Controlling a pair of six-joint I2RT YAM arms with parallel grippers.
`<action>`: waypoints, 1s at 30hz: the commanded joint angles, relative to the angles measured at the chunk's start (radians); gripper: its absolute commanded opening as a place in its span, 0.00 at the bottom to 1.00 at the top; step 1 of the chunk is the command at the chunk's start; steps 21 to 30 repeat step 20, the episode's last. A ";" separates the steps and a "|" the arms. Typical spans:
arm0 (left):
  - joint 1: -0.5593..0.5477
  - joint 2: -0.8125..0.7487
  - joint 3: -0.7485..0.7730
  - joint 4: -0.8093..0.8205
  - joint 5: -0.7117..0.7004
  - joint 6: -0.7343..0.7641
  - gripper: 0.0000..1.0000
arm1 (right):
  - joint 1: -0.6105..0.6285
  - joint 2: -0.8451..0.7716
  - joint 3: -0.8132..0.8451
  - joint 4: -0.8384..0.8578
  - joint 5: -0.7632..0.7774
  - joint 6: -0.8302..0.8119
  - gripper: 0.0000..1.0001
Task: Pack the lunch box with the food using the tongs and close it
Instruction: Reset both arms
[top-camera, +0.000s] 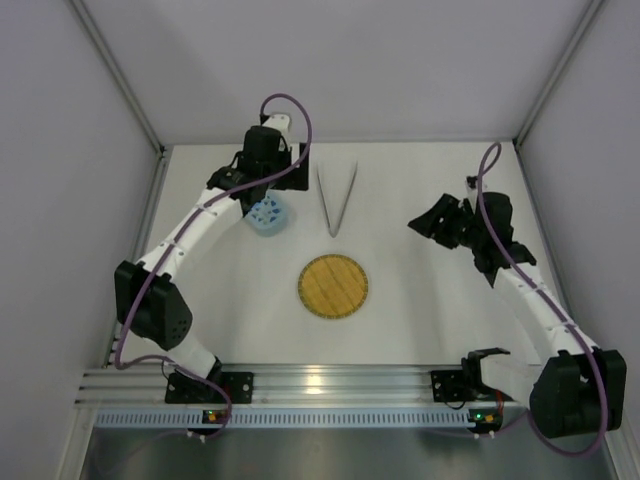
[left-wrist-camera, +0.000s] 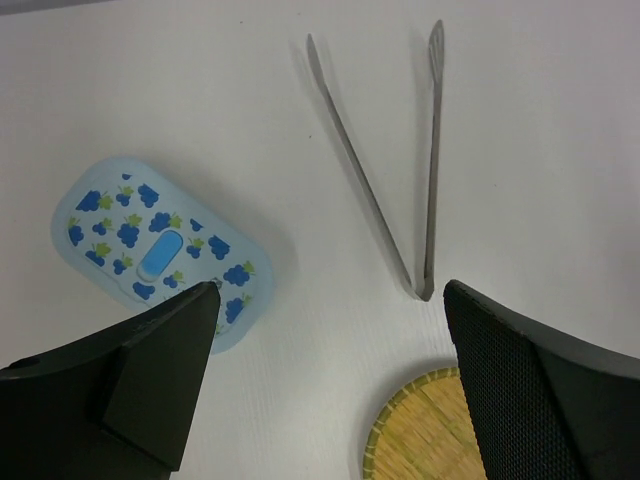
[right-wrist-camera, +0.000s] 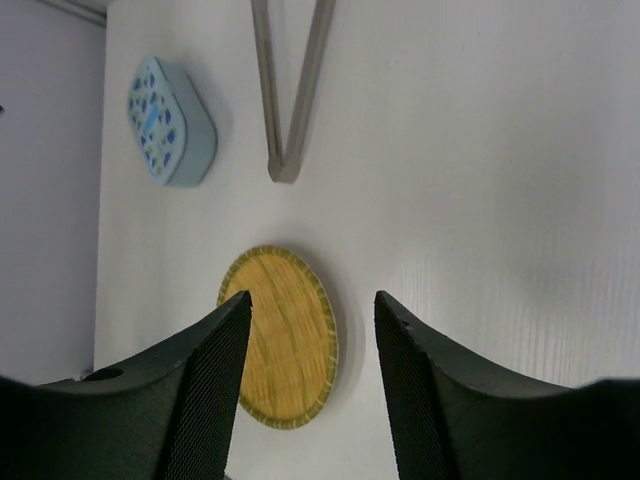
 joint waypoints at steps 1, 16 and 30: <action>-0.021 -0.083 -0.035 0.096 0.048 -0.021 0.99 | 0.013 -0.038 0.148 -0.006 0.095 -0.056 0.54; -0.100 -0.258 -0.130 0.116 0.044 0.020 0.99 | 0.015 0.024 0.467 -0.037 0.198 -0.171 0.99; -0.098 -0.258 -0.135 0.139 0.057 0.013 0.99 | 0.015 0.042 0.487 -0.052 0.213 -0.191 1.00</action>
